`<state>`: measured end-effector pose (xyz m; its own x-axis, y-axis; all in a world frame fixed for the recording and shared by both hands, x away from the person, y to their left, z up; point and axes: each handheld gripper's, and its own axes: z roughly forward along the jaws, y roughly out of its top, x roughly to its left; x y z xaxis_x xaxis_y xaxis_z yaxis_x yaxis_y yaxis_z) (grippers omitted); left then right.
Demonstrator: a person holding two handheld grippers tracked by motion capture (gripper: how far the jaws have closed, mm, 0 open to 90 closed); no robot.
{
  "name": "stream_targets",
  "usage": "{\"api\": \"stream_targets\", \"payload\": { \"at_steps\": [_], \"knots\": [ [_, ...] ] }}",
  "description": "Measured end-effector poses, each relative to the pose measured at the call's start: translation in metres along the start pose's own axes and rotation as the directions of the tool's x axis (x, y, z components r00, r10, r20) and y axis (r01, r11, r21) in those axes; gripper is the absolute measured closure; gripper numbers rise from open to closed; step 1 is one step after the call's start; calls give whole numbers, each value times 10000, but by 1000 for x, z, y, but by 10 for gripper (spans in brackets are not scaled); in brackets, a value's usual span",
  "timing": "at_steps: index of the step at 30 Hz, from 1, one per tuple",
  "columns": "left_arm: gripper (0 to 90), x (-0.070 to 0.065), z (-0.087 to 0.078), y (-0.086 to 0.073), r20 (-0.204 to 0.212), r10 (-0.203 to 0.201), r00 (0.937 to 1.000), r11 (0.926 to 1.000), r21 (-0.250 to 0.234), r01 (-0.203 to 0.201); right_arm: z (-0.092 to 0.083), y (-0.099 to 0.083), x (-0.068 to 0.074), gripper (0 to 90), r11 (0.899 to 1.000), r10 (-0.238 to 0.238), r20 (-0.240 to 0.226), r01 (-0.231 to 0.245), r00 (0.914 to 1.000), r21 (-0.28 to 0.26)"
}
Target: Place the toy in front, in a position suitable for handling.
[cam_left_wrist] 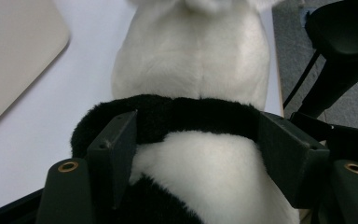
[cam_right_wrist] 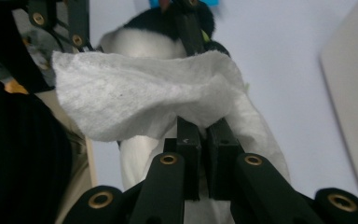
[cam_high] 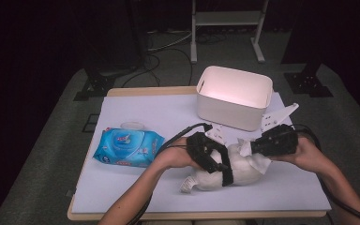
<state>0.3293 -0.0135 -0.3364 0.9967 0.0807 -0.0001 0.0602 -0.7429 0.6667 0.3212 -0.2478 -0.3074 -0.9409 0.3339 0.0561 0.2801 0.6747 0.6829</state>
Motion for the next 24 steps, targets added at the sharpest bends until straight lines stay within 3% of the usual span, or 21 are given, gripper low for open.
{"api": "stream_targets", "payload": {
  "at_steps": [5,13,19,24],
  "knots": [
    [304,-2,6,5,-18,164,9999,9997,153,-163,15,-1,1,845,9995,-99,-71,101,9999,304],
    [272,-4,-1,4,-74,117,9999,9999,29,-117,17,-15,-3,846,9992,402,-138,-403,9991,-8],
    [254,-4,-11,1,-251,105,9996,9999,12,-105,15,-21,-3,846,9988,479,-142,-480,9988,-97],
    [224,0,-20,-5,-438,-148,9989,9998,110,153,14,-24,-5,845,9982,570,-193,-573,9982,-171]
  ]
}}
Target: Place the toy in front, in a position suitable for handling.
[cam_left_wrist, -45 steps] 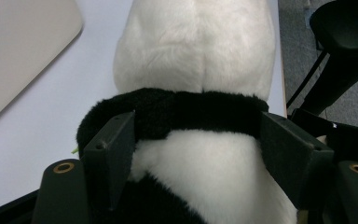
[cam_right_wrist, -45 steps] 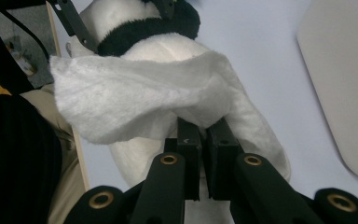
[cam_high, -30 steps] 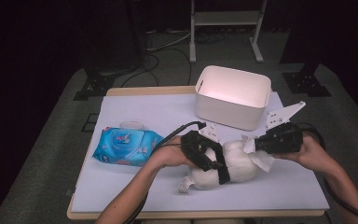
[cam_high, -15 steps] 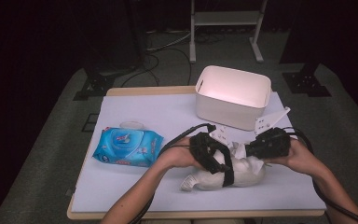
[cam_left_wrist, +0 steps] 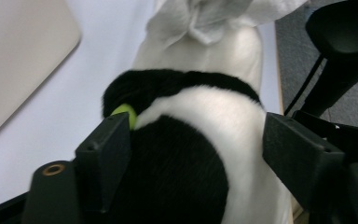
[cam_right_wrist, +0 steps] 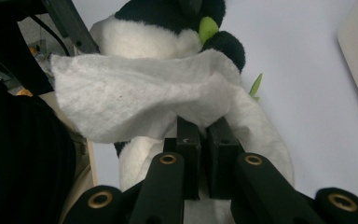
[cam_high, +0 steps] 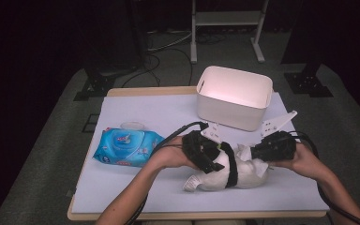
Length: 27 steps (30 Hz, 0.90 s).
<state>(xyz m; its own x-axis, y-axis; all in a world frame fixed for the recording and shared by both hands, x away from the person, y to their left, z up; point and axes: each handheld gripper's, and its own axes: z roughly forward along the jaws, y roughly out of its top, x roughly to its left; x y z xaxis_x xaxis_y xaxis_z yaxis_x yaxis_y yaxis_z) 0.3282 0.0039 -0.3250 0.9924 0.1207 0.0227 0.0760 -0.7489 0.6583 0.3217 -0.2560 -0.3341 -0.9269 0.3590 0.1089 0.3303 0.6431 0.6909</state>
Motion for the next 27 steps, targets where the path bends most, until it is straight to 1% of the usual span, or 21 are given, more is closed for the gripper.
{"api": "stream_targets", "payload": {
  "at_steps": [1,4,10,13,17,22,23,24,26,27],
  "knots": [
    [210,1,-1,-2,41,-109,9999,9999,-4,109,0,0,0,846,10000,-4,10,4,10000,5],
    [208,2,-2,-6,183,-180,9997,9998,-85,182,0,0,0,846,10000,31,-82,-31,10000,10],
    [190,1,8,-4,376,-130,9992,9999,-2,130,3,1,1,846,9999,94,-183,-93,9998,95],
    [160,0,14,0,558,-24,9984,9997,228,11,4,1,1,846,9998,122,-238,-119,9996,142],
    [121,-1,21,3,474,126,9988,9989,438,-147,6,0,0,846,9998,141,-223,-138,9997,130],
    [112,-1,28,4,362,231,9991,9992,326,-243,7,-1,-2,846,9998,196,-214,-194,9996,85],
    [116,-1,28,4,301,302,9991,9990,311,-311,7,-1,-1,846,9997,248,-194,-247,9995,81],
    [144,-1,28,5,259,340,9991,9990,282,-347,7,-1,-2,846,9997,225,-173,-223,9996,110],
    [222,0,26,5,300,405,9987,9988,281,-413,6,-1,-2,846,9997,212,-154,-210,9997,128],
    [253,1,26,4,323,371,9988,9989,264,-380,6,-1,-1,846,9997,212,-150,-210,9997,134]
  ]
}}
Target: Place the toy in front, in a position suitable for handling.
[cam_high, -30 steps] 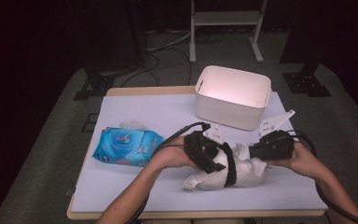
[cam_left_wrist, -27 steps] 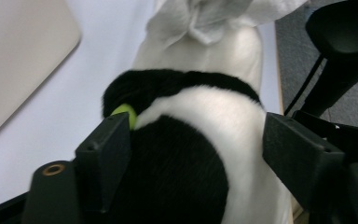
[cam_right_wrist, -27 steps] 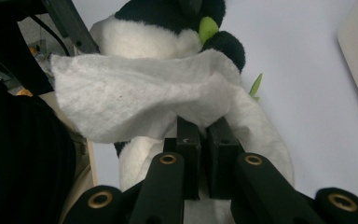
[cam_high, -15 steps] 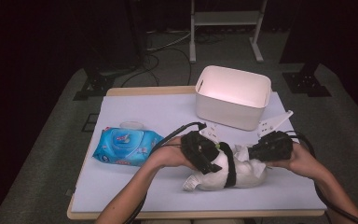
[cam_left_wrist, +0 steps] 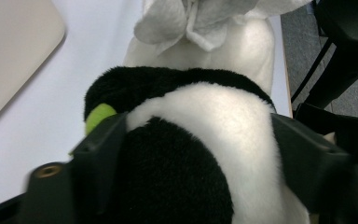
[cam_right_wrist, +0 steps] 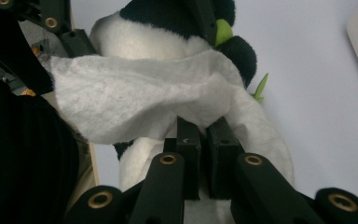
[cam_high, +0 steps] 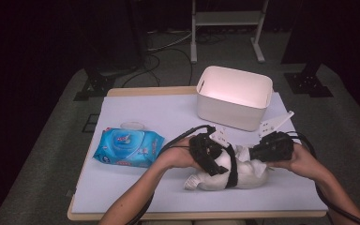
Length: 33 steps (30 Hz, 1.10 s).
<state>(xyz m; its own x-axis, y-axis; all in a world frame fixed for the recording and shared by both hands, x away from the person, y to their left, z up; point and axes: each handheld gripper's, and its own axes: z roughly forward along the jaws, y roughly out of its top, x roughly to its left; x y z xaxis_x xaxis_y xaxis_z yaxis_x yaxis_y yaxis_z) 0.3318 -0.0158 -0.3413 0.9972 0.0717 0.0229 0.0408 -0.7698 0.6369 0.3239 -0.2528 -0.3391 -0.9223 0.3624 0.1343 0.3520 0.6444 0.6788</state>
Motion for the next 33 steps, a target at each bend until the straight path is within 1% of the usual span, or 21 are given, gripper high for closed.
{"api": "stream_targets", "payload": {
  "at_steps": [3,5,6,9,11,13,15,17,18,22,23,24,26,27,28,30,31,33],
  "knots": [
    [311,0,-3,0,-28,75,10000,10000,13,-75,-1,1,0,846,10000,-42,40,42,10000,-16],
    [335,2,-5,0,-48,11,10000,10000,-83,-11,-1,2,-1,846,9999,-116,102,116,9999,-65],
    [346,3,-6,0,-62,0,10000,9999,-105,-1,-1,3,0,846,9999,-45,139,46,9999,-101],
    [358,6,-10,0,-49,-26,10000,9999,-115,25,-2,5,-2,846,9997,-9,138,12,9999,-237],
    [369,9,-14,2,-94,33,10000,10000,-70,-34,-3,7,-5,846,9994,-56,120,61,9999,-352],
    [379,12,-18,3,-200,171,9997,9999,23,-170,-5,11,-7,847,9989,-56,159,64,9999,-457],
    [383,16,-22,5,-301,278,9992,9995,163,-274,-4,17,-10,847,9992,-115,109,119,9999,-391],
    [382,22,-26,5,-394,289,9988,9993,239,-280,-1,23,-14,847,9991,-150,98,154,9998,-388],
    [383,25,-29,4,-451,379,9983,9988,313,-365,1,27,-15,847,9992,-140,105,143,9998,-371],
    [383,33,-37,0,-697,417,9967,9986,358,-393,9,41,-20,846,9991,-274,42,275,9996,-318],
    [382,34,-39,-2,-718,430,9965,9984,385,-403,11,43,-21,846,9992,-209,-41,208,9998,-327],
    [380,35,-40,-4,-679,346,9971,9988,365,-322,13,45,-21,847,9992,-226,-88,223,9997,-327],
    [380,34,-40,-10,-545,332,9980,9988,387,-311,18,47,-20,846,9993,-260,-279,252,9993,-261],
    [379,33,-39,-13,-494,277,9984,9991,328,-261,20,48,-19,846,9992,-360,-366,353,9987,-201],
    [379,30,-39,-15,-501,228,9985,9994,261,-215,22,49,-18,846,9988,-463,-385,457,9982,-155],
    [377,26,-39,-19,-473,267,9985,9994,211,-257,23,52,-16,846,9986,-517,-405,514,9978,-101],
    [376,23,-40,-20,-494,377,9981,9991,227,-366,23,53,-15,846,9985,-547,-375,544,9978,-91],
    [377,17,-40,-22,-421,462,9980,9988,184,-455,23,57,-14,845,9977,-677,-270,674,9973,-107]
  ]
}}
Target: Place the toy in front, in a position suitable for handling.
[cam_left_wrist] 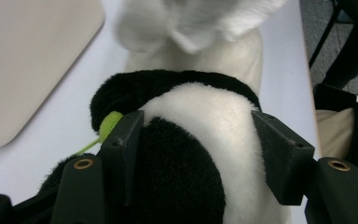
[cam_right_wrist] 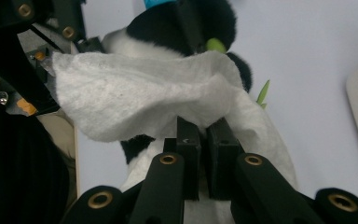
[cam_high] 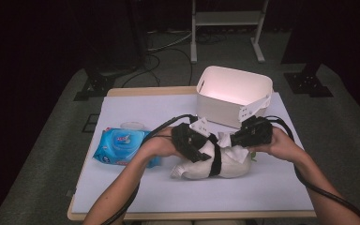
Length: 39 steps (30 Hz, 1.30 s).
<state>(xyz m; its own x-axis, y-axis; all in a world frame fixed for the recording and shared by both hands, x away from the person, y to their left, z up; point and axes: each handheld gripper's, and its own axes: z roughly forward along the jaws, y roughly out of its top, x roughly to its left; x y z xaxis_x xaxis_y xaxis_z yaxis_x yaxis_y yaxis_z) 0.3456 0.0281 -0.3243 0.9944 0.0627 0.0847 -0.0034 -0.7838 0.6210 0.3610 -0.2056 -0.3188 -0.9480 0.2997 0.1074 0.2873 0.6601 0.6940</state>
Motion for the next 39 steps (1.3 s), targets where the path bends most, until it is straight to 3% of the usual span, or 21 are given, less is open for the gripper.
{"api": "stream_targets", "payload": {
  "at_steps": [4,8,12,15,18,21,23,31,35,39],
  "knots": [
    [374,-5,-2,-4,32,3,10000,10000,26,-3,5,4,0,844,9999,-43,40,42,10000,165],
    [343,-4,-4,-6,189,-348,9992,9993,-101,350,14,1,5,844,9993,-135,-125,139,9998,336],
    [306,-4,-11,-5,305,-644,9975,9973,-328,654,16,-3,10,844,9992,-110,-309,122,9995,379],
    [291,-3,-17,-5,91,-738,9972,9967,-330,741,16,-5,14,844,9988,-202,-329,217,9993,439],
    [298,-5,-17,-5,211,-810,9965,9960,-349,817,17,-7,17,844,9987,-163,-616,193,9980,482],
    [308,-3,-16,-5,249,-943,9952,9947,-396,952,17,-9,20,843,9989,-93,-566,119,9984,451],
    [360,-2,-16,-4,467,-1004,9939,9935,-483,1026,17,-9,21,843,9992,-55,-566,78,9984,404],
    [489,5,-13,0,564,-1499,9871,9876,-377,1521,17,-11,26,840,9985,-255,-770,291,9967,465],
    [619,5,-10,-1,791,-1422,9867,9892,-243,1445,16,-14,27,837,9991,-215,-854,246,9961,353],
    [749,4,-10,1,604,-1197,9910,9926,-115,1206,16,-14,29,836,9986,-261,-883,301,9958,440]
  ]
}}
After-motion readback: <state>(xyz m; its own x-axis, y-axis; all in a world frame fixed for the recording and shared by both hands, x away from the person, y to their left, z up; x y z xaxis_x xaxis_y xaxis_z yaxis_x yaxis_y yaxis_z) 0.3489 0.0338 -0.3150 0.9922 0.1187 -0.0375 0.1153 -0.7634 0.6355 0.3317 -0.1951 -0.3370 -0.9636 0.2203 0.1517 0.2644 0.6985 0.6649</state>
